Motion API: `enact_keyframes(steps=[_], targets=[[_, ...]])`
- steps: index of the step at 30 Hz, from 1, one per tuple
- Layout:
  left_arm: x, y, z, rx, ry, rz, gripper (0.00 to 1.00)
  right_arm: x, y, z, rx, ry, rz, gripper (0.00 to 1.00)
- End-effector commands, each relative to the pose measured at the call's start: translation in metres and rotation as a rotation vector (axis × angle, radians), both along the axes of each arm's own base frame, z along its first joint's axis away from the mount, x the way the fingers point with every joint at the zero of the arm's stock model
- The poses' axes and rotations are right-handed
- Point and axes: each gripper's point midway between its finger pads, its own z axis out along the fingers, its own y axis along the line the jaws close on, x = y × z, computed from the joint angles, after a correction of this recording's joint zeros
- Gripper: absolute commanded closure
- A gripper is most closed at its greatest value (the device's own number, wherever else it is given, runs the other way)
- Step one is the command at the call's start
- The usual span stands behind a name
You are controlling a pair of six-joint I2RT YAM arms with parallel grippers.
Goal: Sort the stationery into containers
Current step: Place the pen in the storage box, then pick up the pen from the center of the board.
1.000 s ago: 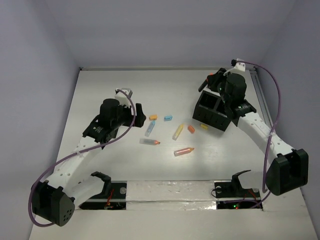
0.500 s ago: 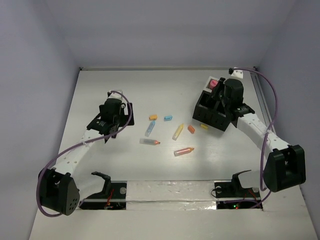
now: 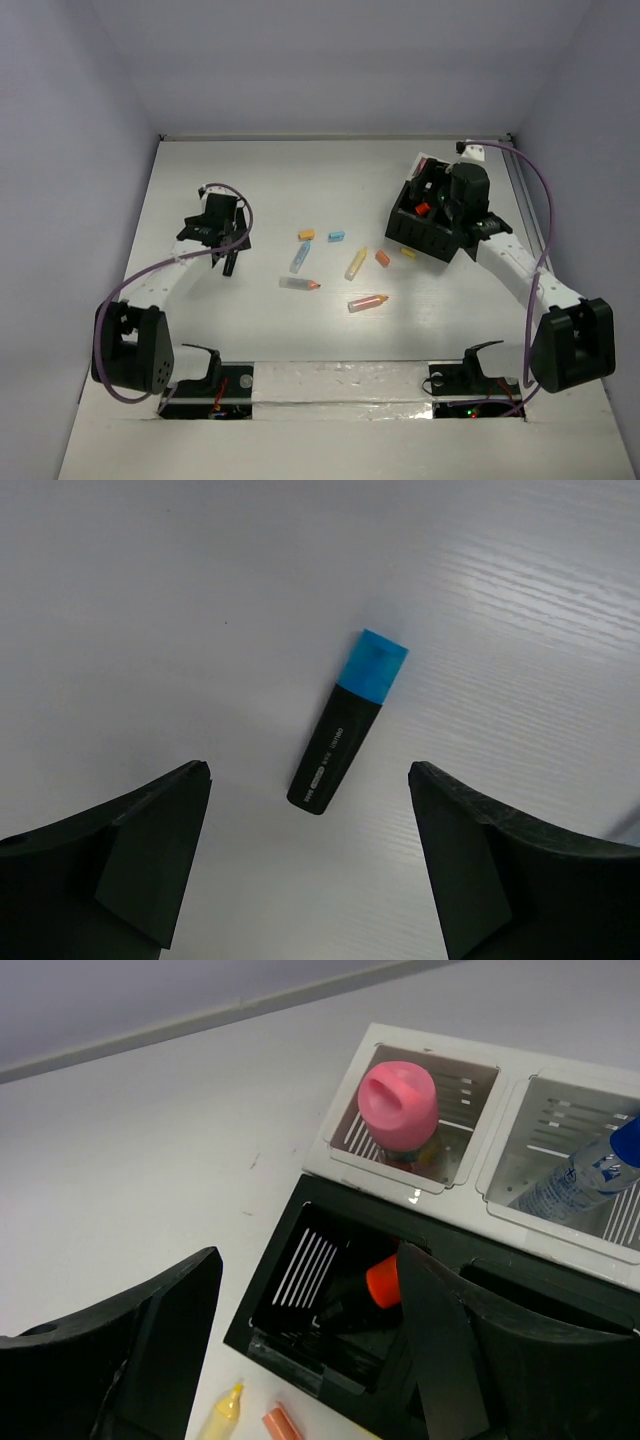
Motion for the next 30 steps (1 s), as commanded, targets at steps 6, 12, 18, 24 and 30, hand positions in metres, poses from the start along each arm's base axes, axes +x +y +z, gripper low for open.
enact_keyframes(steps=[6, 12, 18, 24, 30], targets=[[0.002, 0.009, -0.026, -0.084, 0.112, 0.039, 0.26, -0.011, 0.013, 0.037, 0.066, -0.103, 0.079, 0.23], [-0.001, -0.002, -0.055, -0.114, 0.223, -0.015, 0.29, -0.015, 0.02, 0.042, 0.088, -0.113, 0.122, 0.23], [-0.006, -0.013, -0.081, -0.156, 0.311, -0.058, 0.39, -0.017, 0.025, 0.044, 0.107, -0.119, 0.147, 0.23], [-0.009, -0.017, -0.085, -0.172, 0.328, -0.072, 0.67, -0.017, 0.03, 0.041, 0.12, -0.112, 0.166, 0.26], [-0.006, -0.025, -0.08, -0.191, 0.305, -0.111, 0.88, -0.019, 0.043, 0.047, 0.141, -0.105, 0.243, 0.33]])
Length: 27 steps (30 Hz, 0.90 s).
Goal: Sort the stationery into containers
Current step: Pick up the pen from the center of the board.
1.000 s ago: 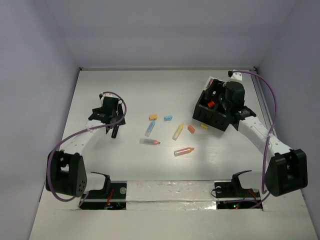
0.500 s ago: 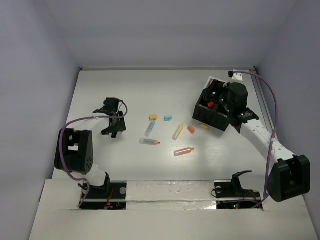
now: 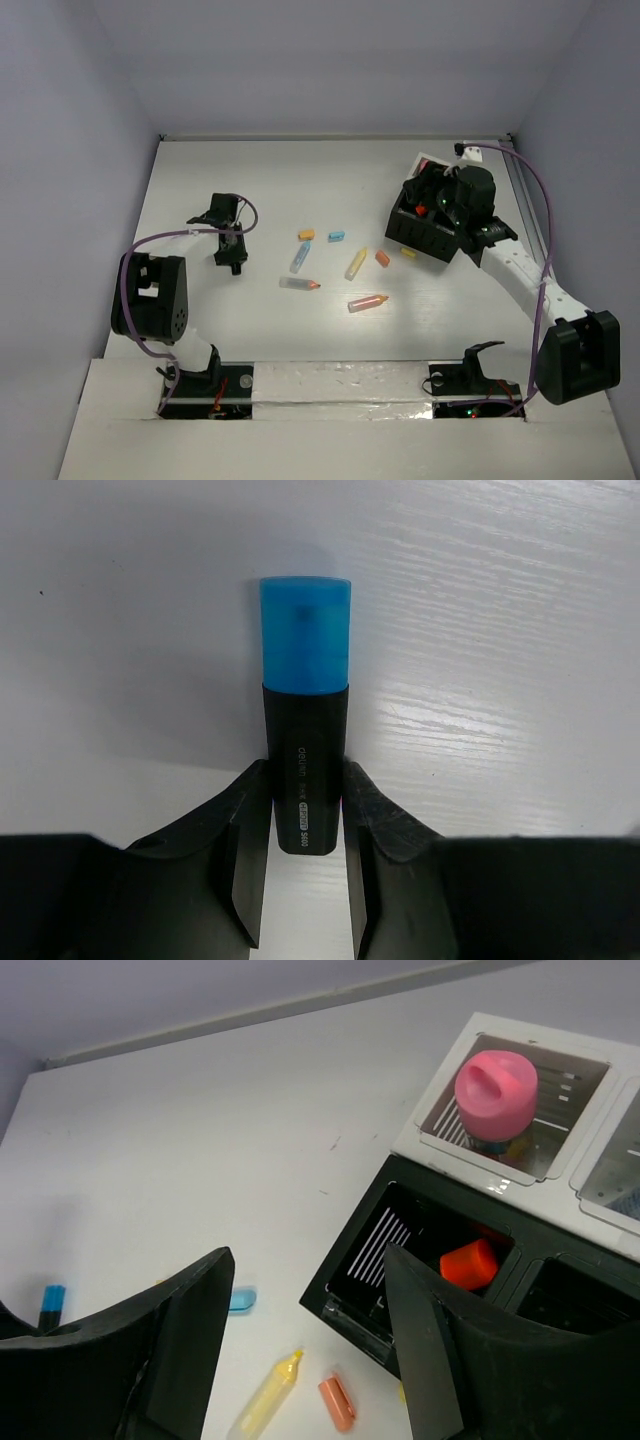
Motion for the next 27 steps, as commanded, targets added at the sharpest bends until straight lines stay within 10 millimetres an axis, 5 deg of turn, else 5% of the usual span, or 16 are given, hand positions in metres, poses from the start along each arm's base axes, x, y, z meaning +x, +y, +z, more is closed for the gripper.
enact_keyframes(steps=[1, 6, 9, 11, 12, 16, 23, 27], targets=[[0.0, -0.009, 0.007, -0.039, -0.014, -0.039, 0.88, -0.003, 0.02, 0.03, 0.058, -0.07, 0.11, 0.35], [0.013, -0.047, 0.06, -0.139, -0.214, -0.167, 0.88, -0.026, 0.072, 0.053, 0.242, -0.094, 0.35, 0.55], [0.012, -0.076, 0.094, -0.213, -0.333, -0.268, 0.88, -0.041, 0.122, 0.05, 0.242, -0.066, 0.475, 0.57], [0.008, -0.091, 0.113, -0.245, -0.4, -0.319, 0.88, -0.05, 0.162, 0.053, 0.255, -0.057, 0.567, 0.5], [0.006, -0.096, 0.12, -0.258, -0.419, -0.338, 0.88, -0.053, 0.173, 0.054, 0.268, -0.055, 0.595, 0.37], [-0.002, -0.109, 0.144, -0.288, -0.498, -0.396, 0.88, -0.061, 0.213, 0.054, 0.335, -0.034, 0.684, 0.14], [-0.01, -0.124, 0.166, -0.354, -0.563, -0.48, 0.87, -0.066, 0.264, 0.043, 0.373, 0.019, 0.775, 0.13], [-0.014, -0.13, 0.167, -0.383, -0.561, -0.514, 0.86, -0.063, 0.283, 0.035, 0.379, 0.045, 0.806, 0.22]])
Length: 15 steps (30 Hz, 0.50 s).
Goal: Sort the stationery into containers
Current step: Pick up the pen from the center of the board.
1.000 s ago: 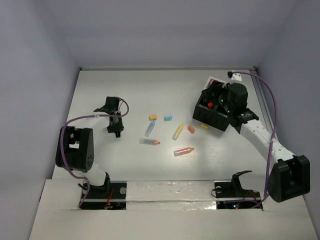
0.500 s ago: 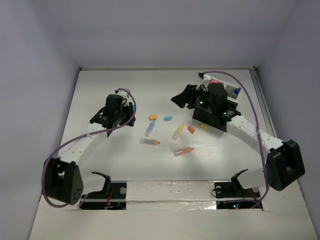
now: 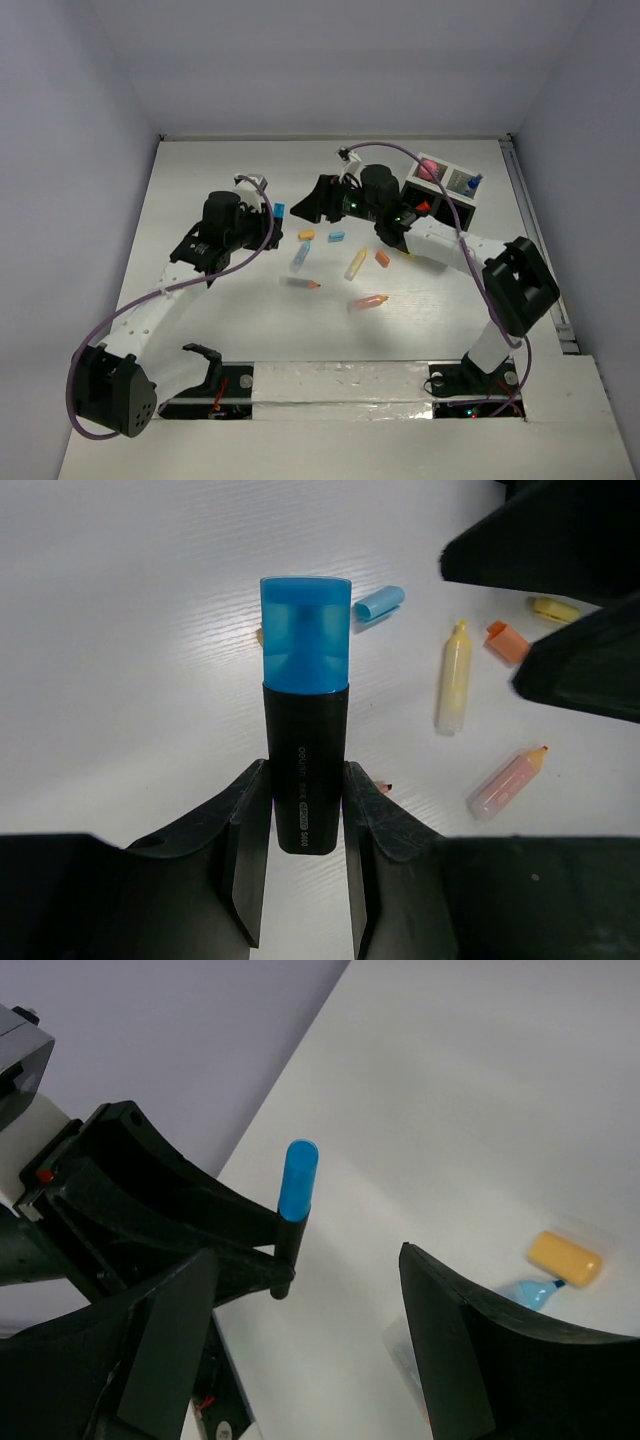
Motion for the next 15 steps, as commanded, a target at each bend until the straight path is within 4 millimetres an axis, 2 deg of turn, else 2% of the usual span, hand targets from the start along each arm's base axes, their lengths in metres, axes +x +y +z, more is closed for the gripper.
enact_keyframes(steps=[1, 8, 11, 14, 15], targets=[[-0.004, -0.011, 0.009, -0.036, -0.043, -0.069, 0.85, -0.002, 0.026, 0.029, 0.081, -0.057, 0.058, 0.23], [-0.008, -0.018, 0.009, -0.049, -0.038, -0.112, 0.84, 0.002, 0.046, 0.011, 0.056, -0.021, 0.091, 0.24], [-0.011, -0.022, 0.008, -0.049, -0.032, -0.129, 0.83, 0.001, 0.053, 0.011, 0.056, -0.017, 0.107, 0.27], [-0.013, -0.024, 0.007, -0.046, -0.029, -0.141, 0.82, 0.001, 0.059, -0.001, 0.035, 0.007, 0.113, 0.36], [-0.013, -0.023, 0.007, -0.044, -0.031, -0.134, 0.82, -0.002, 0.062, -0.003, 0.032, 0.01, 0.119, 0.43]])
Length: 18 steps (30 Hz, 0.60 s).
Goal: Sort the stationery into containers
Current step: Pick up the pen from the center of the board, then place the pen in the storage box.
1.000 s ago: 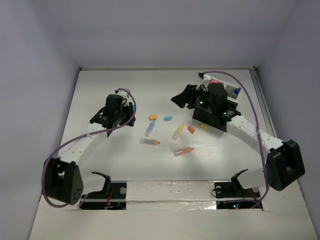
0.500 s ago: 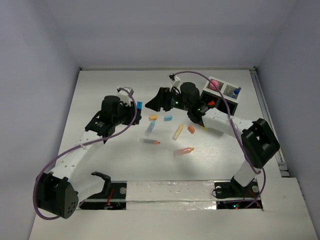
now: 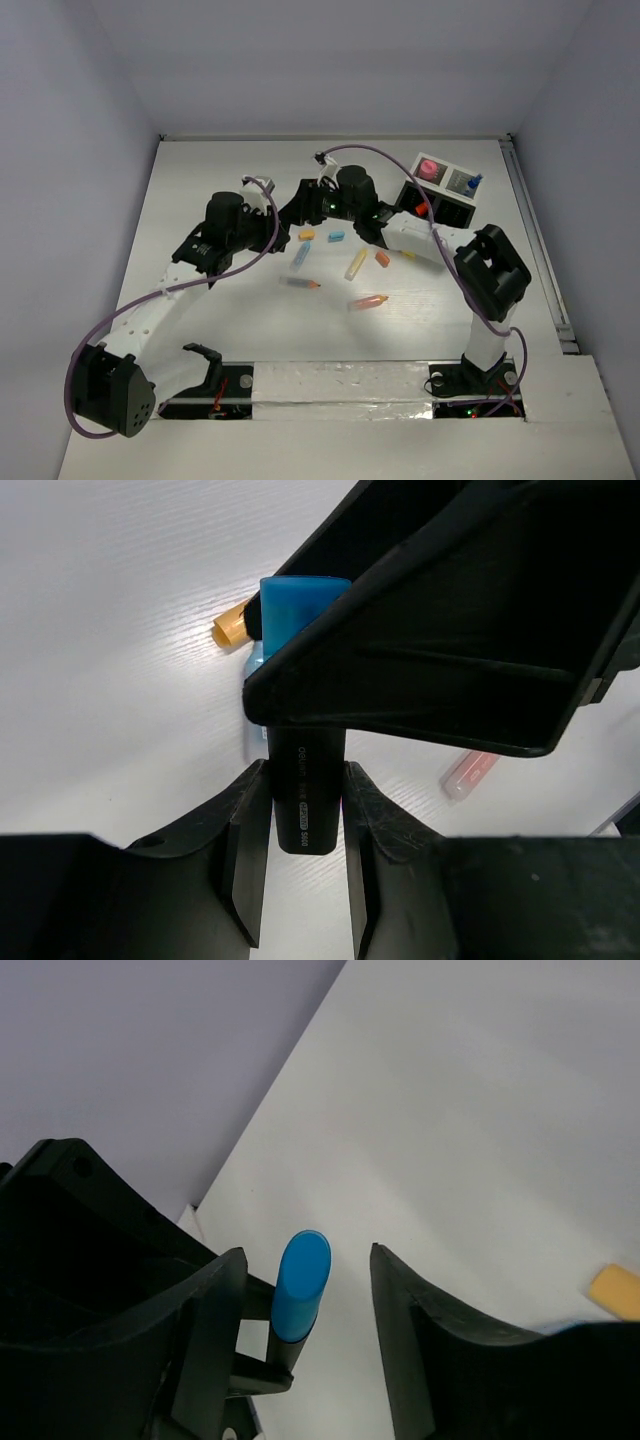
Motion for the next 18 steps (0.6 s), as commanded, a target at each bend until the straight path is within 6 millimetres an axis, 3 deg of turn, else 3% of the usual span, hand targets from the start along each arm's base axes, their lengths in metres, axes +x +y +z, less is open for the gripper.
enact_keyframes(steps=[1, 6, 9, 10, 13, 17, 18], targets=[[-0.001, -0.004, 0.004, -0.007, -0.035, -0.024, 0.8, -0.004, 0.013, 0.02, 0.04, -0.037, 0.029, 0.47], [0.0, -0.001, 0.006, -0.004, -0.045, -0.011, 0.66, -0.001, 0.008, 0.016, 0.029, -0.04, -0.005, 0.75], [0.0, -0.001, 0.008, -0.004, -0.051, -0.007, 0.59, -0.002, 0.006, 0.02, 0.032, -0.044, -0.015, 0.86], [0.0, -0.001, 0.008, -0.007, -0.051, -0.006, 0.5, -0.002, 0.005, 0.021, 0.033, -0.047, -0.021, 0.88], [-0.005, -0.005, 0.012, -0.018, -0.06, -0.034, 0.37, 0.003, 0.001, 0.03, 0.036, -0.072, -0.059, 0.93], [-0.008, -0.007, 0.023, -0.03, -0.101, -0.044, 0.33, 0.017, -0.01, 0.045, 0.014, -0.133, -0.155, 0.97], [-0.009, -0.006, 0.024, -0.03, -0.108, -0.046, 0.32, 0.028, -0.021, 0.055, 0.016, -0.151, -0.193, 0.97]])
